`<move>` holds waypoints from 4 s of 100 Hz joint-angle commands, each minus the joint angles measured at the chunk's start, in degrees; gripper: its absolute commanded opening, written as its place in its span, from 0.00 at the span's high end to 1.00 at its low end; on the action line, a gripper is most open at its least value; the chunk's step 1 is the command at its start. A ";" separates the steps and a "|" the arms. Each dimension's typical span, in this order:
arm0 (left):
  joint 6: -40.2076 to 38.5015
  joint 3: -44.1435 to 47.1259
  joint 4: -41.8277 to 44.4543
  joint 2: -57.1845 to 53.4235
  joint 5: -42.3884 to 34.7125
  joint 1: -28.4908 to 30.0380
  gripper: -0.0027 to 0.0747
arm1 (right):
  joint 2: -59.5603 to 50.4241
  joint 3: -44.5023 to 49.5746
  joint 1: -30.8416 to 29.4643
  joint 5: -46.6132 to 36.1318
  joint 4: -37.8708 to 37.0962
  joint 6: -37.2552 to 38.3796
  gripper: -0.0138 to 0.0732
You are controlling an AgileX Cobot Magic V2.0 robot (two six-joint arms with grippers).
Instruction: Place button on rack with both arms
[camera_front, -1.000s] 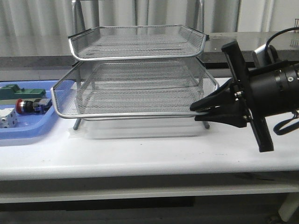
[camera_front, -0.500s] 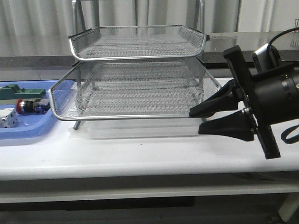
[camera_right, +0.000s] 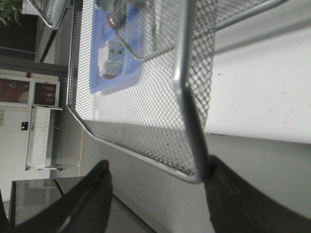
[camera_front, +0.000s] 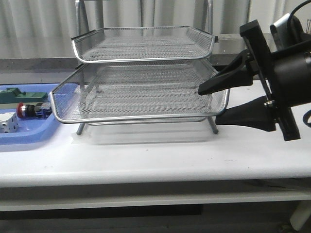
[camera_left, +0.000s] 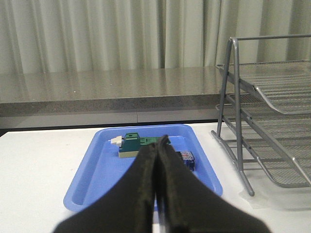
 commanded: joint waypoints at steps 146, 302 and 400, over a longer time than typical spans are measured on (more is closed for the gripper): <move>-0.73 3.18 -0.33 -1.84 -4.61 -0.43 0.99 | -65.20 -1.18 -0.09 -7.00 -92.30 60.18 0.34; -0.73 3.18 -0.33 -1.84 -4.69 -0.43 0.99 | -72.86 -1.13 -0.09 -3.44 -94.78 60.13 0.92; 0.00 -40.08 -8.73 42.88 16.41 -0.43 0.99 | -72.86 -1.13 -0.09 -3.44 -94.73 60.13 0.92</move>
